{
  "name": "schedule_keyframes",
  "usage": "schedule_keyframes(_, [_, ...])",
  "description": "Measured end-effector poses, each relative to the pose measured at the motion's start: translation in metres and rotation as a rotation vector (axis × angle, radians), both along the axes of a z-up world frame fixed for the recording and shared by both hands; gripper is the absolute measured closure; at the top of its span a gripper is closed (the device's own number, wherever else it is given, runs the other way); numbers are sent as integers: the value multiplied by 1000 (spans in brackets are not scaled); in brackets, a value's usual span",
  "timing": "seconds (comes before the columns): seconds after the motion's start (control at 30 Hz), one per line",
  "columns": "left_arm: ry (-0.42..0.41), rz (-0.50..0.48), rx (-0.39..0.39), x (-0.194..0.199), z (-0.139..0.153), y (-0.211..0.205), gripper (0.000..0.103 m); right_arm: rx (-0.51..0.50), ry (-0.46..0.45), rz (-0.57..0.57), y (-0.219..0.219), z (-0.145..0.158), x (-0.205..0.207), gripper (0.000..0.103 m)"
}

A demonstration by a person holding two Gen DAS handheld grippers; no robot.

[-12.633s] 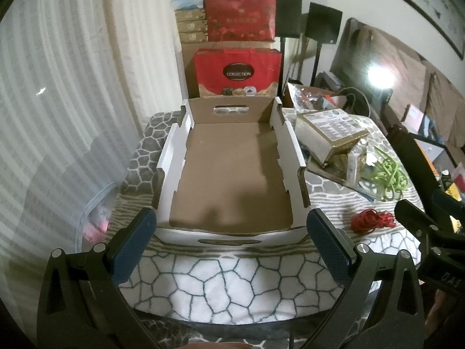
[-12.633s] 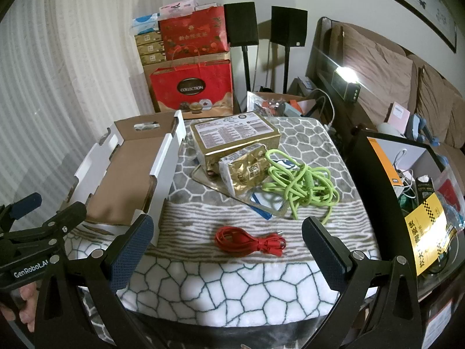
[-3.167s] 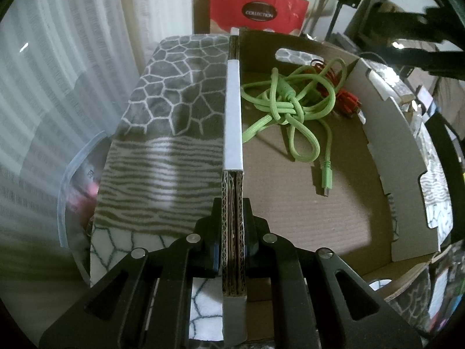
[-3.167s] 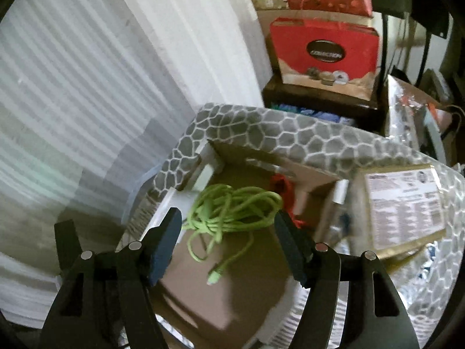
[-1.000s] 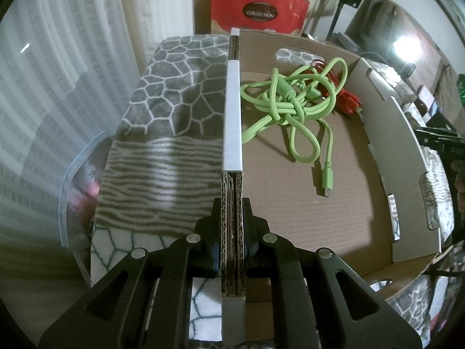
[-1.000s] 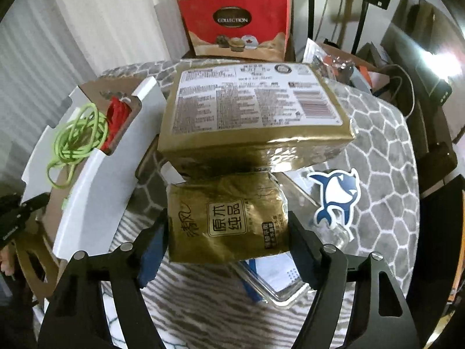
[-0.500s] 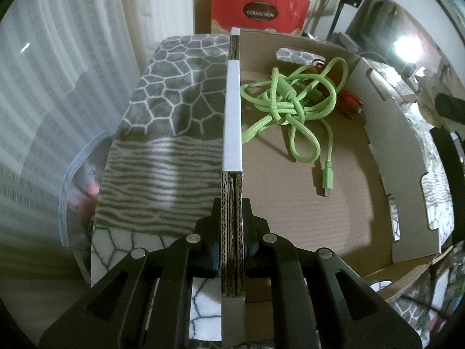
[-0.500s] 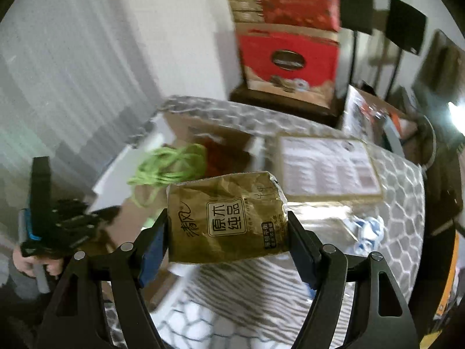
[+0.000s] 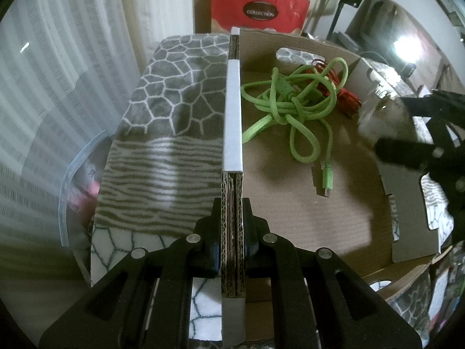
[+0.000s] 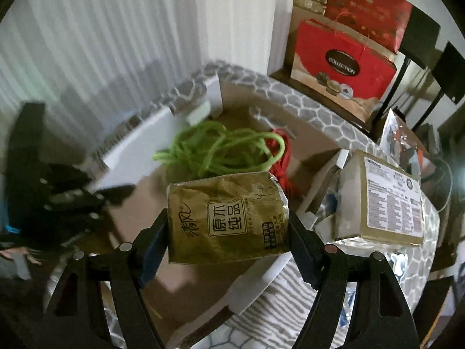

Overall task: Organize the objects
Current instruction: 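Carry the gold pouch into the box and release it with the right tool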

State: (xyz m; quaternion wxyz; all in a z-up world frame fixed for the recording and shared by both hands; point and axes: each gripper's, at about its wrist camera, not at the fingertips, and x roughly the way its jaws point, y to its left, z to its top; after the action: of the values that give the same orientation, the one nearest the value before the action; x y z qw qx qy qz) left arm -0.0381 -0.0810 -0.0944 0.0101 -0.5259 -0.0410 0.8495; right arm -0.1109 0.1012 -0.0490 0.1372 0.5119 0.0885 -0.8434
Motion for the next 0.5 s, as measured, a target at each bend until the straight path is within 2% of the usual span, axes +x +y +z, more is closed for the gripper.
schedule_keyframes(0.17, [0, 0, 0, 0, 0, 0, 93, 43, 7, 16, -5, -7, 0, 23])
schedule_keyframes(0.37, [-1, 1, 0, 0, 0, 0, 93, 50, 65, -42, 5, 7, -3, 20])
schedule_keyframes(0.5, [-1, 0, -1, 0, 0, 0, 93, -19, 81, -121, 26, 23, -1, 20])
